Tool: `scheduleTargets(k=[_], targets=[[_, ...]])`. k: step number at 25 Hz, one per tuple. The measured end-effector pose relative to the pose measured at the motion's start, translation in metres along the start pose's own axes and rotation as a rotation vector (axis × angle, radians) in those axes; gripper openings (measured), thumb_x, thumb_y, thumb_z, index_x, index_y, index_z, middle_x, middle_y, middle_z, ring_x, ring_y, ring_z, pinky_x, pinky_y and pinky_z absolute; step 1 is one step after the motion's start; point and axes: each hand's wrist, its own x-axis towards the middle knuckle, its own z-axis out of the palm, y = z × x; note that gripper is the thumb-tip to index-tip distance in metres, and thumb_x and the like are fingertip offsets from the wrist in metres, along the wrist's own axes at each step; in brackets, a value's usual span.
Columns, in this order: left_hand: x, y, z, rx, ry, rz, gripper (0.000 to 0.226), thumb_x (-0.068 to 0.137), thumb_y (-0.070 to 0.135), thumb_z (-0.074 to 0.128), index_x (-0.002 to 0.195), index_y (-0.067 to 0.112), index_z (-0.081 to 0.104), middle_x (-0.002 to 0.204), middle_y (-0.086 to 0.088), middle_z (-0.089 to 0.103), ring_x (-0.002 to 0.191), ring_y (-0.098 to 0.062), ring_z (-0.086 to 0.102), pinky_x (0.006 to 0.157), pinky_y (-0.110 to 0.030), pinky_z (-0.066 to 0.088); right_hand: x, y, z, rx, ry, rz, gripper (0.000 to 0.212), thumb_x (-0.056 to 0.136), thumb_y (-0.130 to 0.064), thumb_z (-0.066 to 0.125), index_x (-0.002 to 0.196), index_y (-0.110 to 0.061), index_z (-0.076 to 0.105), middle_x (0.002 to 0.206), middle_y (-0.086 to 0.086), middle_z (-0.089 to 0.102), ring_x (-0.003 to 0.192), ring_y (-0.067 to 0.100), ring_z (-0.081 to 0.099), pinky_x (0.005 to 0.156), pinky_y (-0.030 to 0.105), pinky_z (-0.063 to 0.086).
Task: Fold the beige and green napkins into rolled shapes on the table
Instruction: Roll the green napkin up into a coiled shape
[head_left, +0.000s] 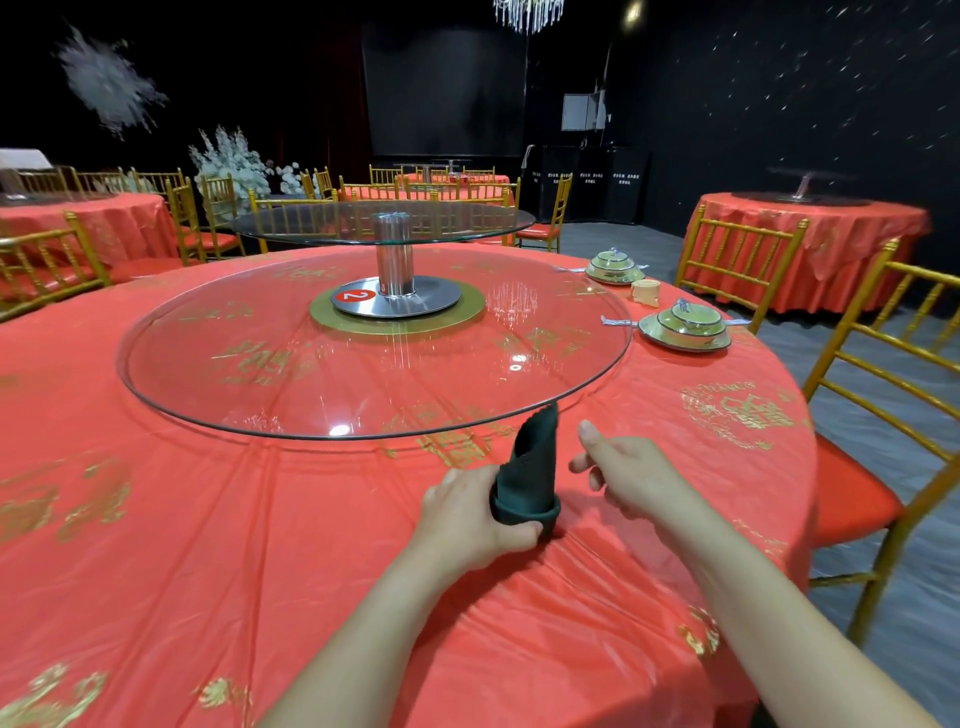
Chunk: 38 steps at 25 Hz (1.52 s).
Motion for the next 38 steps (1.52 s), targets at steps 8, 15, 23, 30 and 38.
scheduleTargets(k=[8,15,23,30,38], targets=[[-0.007,0.007,-0.009,0.033,-0.079,-0.067,0.076,0.054,0.068,0.062,0.12,0.034,0.047,0.12,0.01,0.048,0.122,-0.019,0.04,0.095,-0.038,0.033,-0.005,-0.047,-0.006,-0.16,0.021,-0.168,0.031,0.079,-0.032,0.061,0.061,-0.012,0.045,0.057,0.007,0.034,0.054,0.02,0.029,0.048,0.029,0.023],[-0.009,0.038,-0.049,-0.607,0.179,-0.051,0.009,0.085,0.022,0.066,0.077,0.021,0.063,0.075,0.002,0.068,0.07,-0.01,0.063,0.064,-0.027,0.047,-0.01,-0.043,-0.007,0.343,-0.121,0.044,0.012,0.083,-0.011,0.068,0.072,-0.012,0.064,0.058,0.0,0.058,0.041,0.002,0.051,0.038,0.014,0.025],[-0.005,0.043,-0.041,-0.563,0.149,-0.053,0.023,0.071,0.027,0.076,0.09,0.018,0.066,0.087,0.003,0.07,0.084,-0.009,0.067,0.083,-0.03,0.054,-0.007,-0.047,0.003,0.336,-0.047,0.072,0.011,0.083,-0.021,0.062,0.073,-0.017,0.061,0.064,-0.003,0.057,0.049,0.009,0.048,0.045,0.018,0.029],[-0.003,0.056,-0.042,-0.495,0.242,-0.1,0.029,0.056,0.044,0.079,0.071,0.026,0.063,0.068,0.009,0.066,0.068,-0.006,0.064,0.068,-0.028,0.052,-0.008,-0.038,0.008,0.498,-0.153,0.09,0.007,0.084,-0.012,0.064,0.082,-0.014,0.07,0.063,-0.001,0.063,0.053,0.006,0.058,0.05,0.022,0.038],[-0.002,0.03,-0.037,-1.113,0.254,-0.464,0.021,0.092,0.004,0.054,0.072,0.005,0.06,0.059,-0.008,0.065,0.048,-0.013,0.061,0.037,-0.017,0.039,-0.009,-0.013,0.015,0.941,-0.062,0.289,0.024,0.091,-0.004,0.042,0.07,-0.006,0.053,0.048,0.003,0.055,0.041,0.011,0.057,0.037,0.015,0.039]])
